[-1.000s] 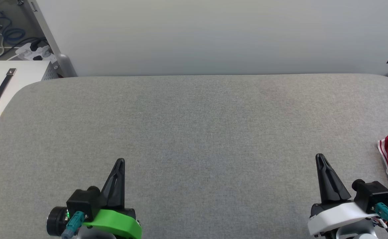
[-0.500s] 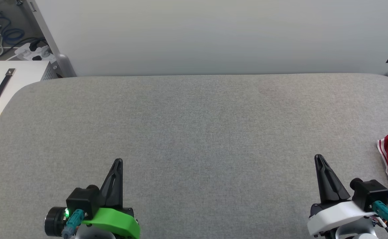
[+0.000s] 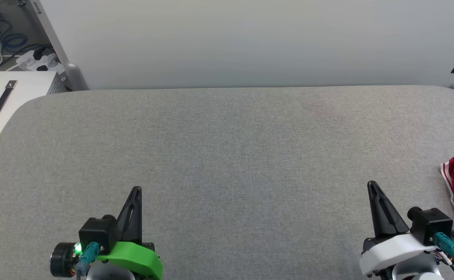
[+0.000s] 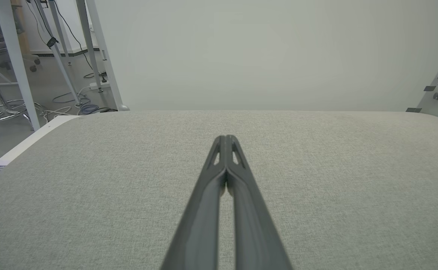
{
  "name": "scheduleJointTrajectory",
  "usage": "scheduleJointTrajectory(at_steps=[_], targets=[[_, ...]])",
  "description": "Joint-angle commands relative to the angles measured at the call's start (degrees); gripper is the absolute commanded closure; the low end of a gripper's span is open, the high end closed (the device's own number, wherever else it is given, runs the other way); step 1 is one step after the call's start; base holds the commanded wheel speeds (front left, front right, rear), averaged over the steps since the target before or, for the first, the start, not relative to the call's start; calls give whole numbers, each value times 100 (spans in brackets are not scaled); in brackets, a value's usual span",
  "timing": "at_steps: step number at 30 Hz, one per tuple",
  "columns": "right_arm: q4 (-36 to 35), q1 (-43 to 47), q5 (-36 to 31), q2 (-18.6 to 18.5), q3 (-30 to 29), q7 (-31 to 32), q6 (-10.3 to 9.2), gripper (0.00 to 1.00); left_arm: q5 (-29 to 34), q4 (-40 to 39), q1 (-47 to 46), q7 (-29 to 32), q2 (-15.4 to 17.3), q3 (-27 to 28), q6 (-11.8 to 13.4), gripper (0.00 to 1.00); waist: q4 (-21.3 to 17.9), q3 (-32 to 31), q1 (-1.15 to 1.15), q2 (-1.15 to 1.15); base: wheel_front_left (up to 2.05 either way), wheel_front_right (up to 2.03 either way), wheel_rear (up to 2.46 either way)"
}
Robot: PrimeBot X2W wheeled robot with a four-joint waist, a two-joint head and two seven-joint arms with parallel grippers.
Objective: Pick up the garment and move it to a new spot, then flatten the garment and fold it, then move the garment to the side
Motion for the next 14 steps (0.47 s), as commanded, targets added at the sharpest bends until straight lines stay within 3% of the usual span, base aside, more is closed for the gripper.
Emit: scheduleJointTrajectory(at_steps=[1,14], targets=[[-44,-79,-68,17,-11,43,-3,100,60,-45,-119,36,-20,14,46,100,-1,0,0,0,0,0,0],[-80,-101,-181,37,-29,191,-3,100,154,-83,-152,184,-24,42,120,100,-15,5,0,0,0,0,0]])
